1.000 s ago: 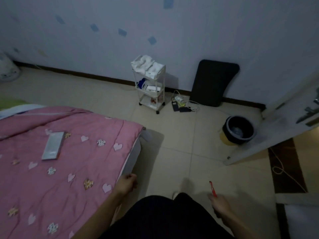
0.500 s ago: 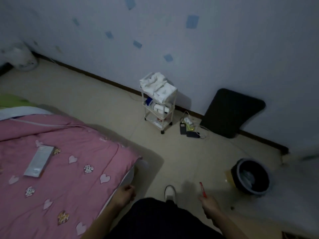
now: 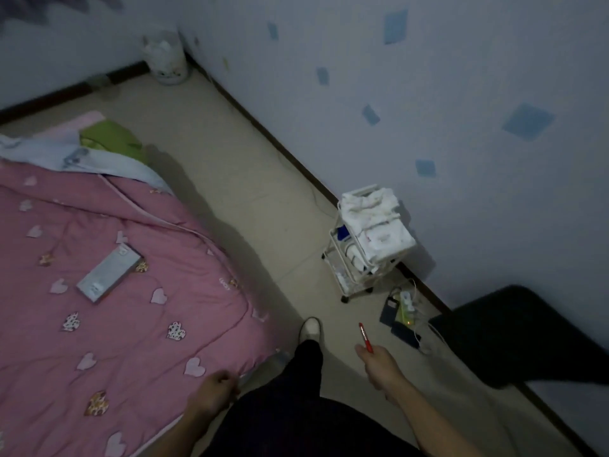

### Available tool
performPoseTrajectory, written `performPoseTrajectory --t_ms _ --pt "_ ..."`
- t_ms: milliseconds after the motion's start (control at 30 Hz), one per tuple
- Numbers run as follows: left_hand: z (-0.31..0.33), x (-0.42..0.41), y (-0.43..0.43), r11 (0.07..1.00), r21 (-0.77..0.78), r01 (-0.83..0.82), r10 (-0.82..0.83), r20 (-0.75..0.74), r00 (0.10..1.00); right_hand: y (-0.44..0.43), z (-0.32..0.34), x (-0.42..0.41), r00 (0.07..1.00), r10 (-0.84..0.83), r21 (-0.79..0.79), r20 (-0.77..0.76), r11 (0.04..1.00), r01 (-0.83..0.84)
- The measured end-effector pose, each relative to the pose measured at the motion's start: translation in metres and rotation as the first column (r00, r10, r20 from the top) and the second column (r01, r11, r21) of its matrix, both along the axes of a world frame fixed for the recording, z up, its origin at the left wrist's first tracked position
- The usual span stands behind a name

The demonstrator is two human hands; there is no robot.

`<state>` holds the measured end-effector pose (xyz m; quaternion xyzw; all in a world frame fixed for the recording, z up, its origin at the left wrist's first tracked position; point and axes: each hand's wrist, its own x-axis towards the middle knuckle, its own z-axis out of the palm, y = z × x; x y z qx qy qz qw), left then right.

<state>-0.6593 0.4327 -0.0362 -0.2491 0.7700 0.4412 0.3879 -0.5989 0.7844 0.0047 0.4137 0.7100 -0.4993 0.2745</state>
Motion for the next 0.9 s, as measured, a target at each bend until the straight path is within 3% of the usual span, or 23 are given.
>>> performPoseTrajectory --t_ms 233,400,533,733,900 --pt "0.015 -0.139 0.077 0.995 0.066 -0.076 0.077 -0.01 0.997 0.066 -0.005 -0.12 0.994 0.017 0.057 0.109 0.998 -0.023" --pt "0.033 -0.245 0.117 0.995 0.077 -0.063 0.071 -0.108 0.992 0.103 0.001 -0.197 0.992 0.019 0.084 0.128 0.996 -0.03" --pt "0.038 -0.31 0.136 0.985 0.122 -0.125 0.142 -0.148 0.979 0.126 -0.006 -0.259 1.0 0.024 0.027 0.01 0.999 -0.024" --pt "0.024 -0.386 0.136 0.971 0.113 -0.212 0.227 -0.138 0.964 0.137 -0.014 -0.372 0.969 0.216 0.094 0.121 0.969 -0.228" --pt "0.017 -0.449 0.118 0.94 0.05 -0.337 0.34 -0.059 0.939 0.133 -0.014 -0.506 0.934 0.337 0.089 0.119 0.933 -0.348"
